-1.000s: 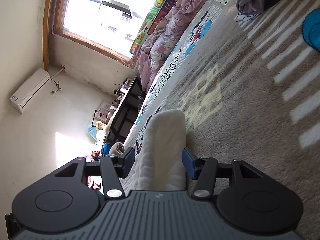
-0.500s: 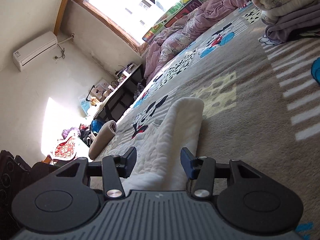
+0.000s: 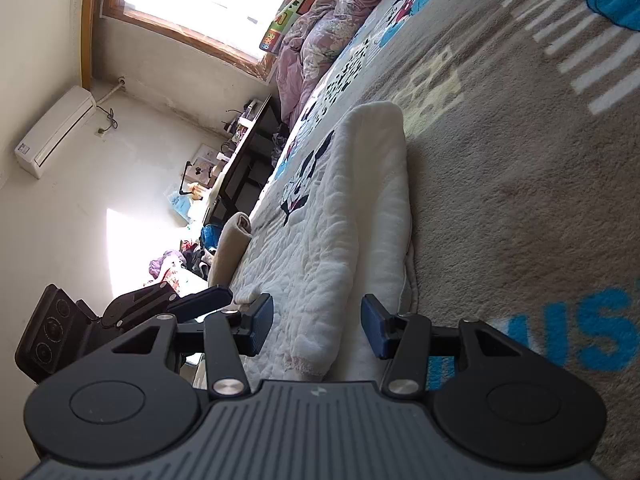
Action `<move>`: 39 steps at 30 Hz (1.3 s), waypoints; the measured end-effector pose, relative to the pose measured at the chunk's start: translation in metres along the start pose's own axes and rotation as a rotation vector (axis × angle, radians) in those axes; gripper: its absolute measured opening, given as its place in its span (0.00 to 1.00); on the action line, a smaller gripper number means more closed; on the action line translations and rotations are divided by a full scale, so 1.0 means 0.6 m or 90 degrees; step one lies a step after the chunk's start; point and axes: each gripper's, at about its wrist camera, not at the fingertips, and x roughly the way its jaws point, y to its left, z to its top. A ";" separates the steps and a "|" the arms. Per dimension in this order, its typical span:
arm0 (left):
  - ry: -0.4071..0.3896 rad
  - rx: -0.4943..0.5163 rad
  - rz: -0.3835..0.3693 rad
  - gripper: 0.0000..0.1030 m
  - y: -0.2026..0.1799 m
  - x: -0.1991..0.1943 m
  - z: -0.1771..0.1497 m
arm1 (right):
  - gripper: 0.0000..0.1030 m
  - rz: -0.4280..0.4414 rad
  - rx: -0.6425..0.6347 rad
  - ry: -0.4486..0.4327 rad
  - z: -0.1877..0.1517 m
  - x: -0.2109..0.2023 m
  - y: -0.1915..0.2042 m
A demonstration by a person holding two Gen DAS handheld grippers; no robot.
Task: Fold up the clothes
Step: 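Grasp the sweatshirt edge with the right gripper and fold it over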
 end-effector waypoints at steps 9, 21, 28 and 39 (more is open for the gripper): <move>-0.019 -0.064 0.004 0.21 0.007 0.024 -0.012 | 0.10 0.001 -0.007 -0.027 -0.015 0.007 0.000; -0.057 -0.127 -0.002 0.21 0.023 0.032 -0.004 | 0.10 0.030 0.172 -0.068 -0.045 -0.012 -0.045; -0.013 -0.123 0.043 0.21 0.060 0.141 0.086 | 0.10 0.034 0.198 -0.072 -0.052 -0.010 -0.057; 0.085 -0.207 0.081 0.15 0.105 0.270 0.076 | 0.07 0.013 0.179 -0.052 -0.049 0.008 -0.063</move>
